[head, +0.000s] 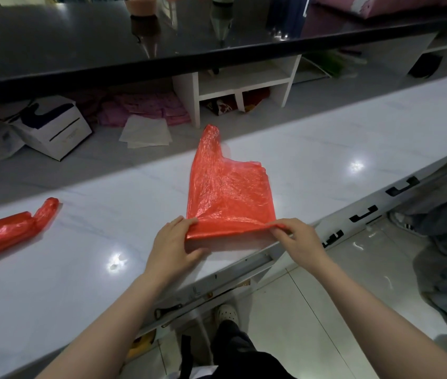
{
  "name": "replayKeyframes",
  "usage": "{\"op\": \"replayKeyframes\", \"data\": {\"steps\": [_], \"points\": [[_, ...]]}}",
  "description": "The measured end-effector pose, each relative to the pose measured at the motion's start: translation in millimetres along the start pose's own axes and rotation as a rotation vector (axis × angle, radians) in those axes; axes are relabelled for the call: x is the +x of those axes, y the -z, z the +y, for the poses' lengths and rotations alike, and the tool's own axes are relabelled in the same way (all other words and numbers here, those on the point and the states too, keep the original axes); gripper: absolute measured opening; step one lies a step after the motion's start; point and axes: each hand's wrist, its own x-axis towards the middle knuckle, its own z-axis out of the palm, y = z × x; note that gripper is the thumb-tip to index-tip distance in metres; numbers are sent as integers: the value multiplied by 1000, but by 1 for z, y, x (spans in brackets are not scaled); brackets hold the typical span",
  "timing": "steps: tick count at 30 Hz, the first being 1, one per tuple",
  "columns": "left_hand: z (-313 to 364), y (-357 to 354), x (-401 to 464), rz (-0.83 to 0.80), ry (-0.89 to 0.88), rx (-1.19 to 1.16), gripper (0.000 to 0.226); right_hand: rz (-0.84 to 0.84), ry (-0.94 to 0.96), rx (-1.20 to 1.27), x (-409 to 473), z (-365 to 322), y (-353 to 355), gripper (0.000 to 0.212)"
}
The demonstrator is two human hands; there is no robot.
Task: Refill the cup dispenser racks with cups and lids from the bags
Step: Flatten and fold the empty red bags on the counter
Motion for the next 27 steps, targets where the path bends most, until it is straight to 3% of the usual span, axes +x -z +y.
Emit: {"op": "replayKeyframes", "data": {"steps": [2, 3, 5, 9, 13, 15, 17, 19, 22, 24, 27], "points": [[0, 1, 5, 50, 39, -188, 16, 55, -107, 50, 4, -5, -3, 13], [1, 1, 8, 69, 94, -276, 13, 85, -150, 82, 6, -7, -6, 12], [1, 0, 16, 87, 196, -360, 18, 148, -220, 128, 9, -11, -12, 8], [-3, -5, 31, 142, 139, 31, 43, 225, -273, 44, 19, -15, -21, 19], [0, -11, 34, 204, 168, 88, 21, 189, -315, -155, 22, -15, -27, 27], [-2, -17, 32, 151, 98, 102, 49, 168, -335, -218, 23, -17, -28, 35], [-1, -17, 31, 134, -20, 38, 46, 167, -247, -348, 22, -19, -28, 46], [-2, -21, 31, 131, -216, 183, 38, 154, -37, -477, 18, -19, -27, 52], [-7, -18, 32, -9, -178, 218, 41, 6, 245, -521, 8, -5, -25, 45], [-11, -20, 33, -57, -172, 263, 52, -212, 217, -532, 1, 6, -21, 64], [-10, -19, 32, -67, -209, 273, 70, -271, 200, -492, 3, 16, -13, 82]]}}
